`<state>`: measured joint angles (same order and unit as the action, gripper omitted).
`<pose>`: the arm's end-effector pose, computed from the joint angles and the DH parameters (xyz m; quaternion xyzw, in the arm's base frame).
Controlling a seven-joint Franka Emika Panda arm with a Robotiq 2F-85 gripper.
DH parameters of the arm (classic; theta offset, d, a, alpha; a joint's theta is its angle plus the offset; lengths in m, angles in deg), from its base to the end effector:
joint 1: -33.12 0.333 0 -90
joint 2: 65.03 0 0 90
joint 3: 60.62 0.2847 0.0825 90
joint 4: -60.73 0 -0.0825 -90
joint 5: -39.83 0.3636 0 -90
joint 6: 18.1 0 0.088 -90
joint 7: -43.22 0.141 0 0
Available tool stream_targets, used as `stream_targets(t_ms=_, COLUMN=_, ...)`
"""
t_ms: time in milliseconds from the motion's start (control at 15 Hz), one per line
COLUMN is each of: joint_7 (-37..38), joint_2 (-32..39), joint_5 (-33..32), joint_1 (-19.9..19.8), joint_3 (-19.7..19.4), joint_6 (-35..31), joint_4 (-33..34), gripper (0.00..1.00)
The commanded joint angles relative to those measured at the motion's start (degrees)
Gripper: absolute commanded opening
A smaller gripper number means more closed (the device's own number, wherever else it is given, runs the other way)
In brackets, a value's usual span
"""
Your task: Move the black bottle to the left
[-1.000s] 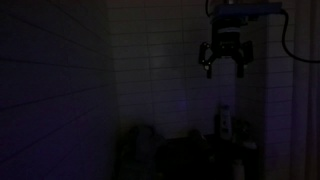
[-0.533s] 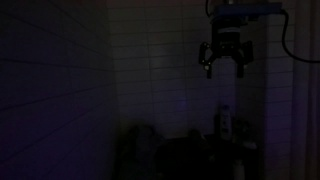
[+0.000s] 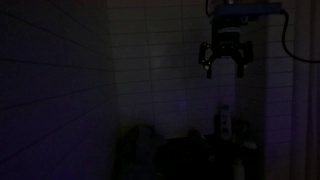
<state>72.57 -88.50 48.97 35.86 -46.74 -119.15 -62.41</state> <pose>0.4029 0.1489 0.5027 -0.9904 0.1347 0.0048 0.0310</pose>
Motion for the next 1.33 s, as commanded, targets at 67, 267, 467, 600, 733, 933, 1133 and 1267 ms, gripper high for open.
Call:
stream_targets(t_ms=67, joint_7=0.2, joint_2=0.1, joint_5=-0.2, joint_1=0.5, joint_3=-0.4, joint_6=0.1, joint_4=0.1, gripper=1.0)
stream_targets(t_ms=267, joint_7=0.2, joint_2=0.1, joint_5=-0.2, joint_1=0.5, joint_3=-0.4, joint_6=0.1, joint_4=0.1, gripper=1.0)
stream_targets(t_ms=467, joint_7=0.2, joint_2=0.1, joint_5=-0.2, joint_1=0.5, joint_3=-0.4, joint_6=0.1, joint_4=0.1, gripper=1.0)
stream_targets(t_ms=600, joint_7=0.2, joint_2=0.1, joint_5=-0.2, joint_1=0.5, joint_3=-0.4, joint_6=0.1, joint_4=0.1, gripper=1.0)
stream_targets(t_ms=733, joint_7=0.3, joint_2=0.0, joint_5=-0.5, joint_1=0.5, joint_3=-0.3, joint_6=-0.5, joint_4=-0.1, gripper=1.0)
stream_targets(t_ms=933, joint_7=1.0, joint_2=0.1, joint_5=-1.2, joint_1=0.6, joint_3=0.5, joint_6=-2.5, joint_4=-1.3, gripper=1.0)
stream_targets(t_ms=1133, joint_7=1.4, joint_2=0.1, joint_5=-2.1, joint_1=0.9, joint_3=1.5, joint_6=-5.5, joint_4=-3.7, gripper=1.0)
stream_targets(t_ms=1267, joint_7=2.2, joint_2=0.4, joint_5=-3.1, joint_1=0.8, joint_3=1.9, joint_6=-7.6, joint_4=-5.5, gripper=1.0)
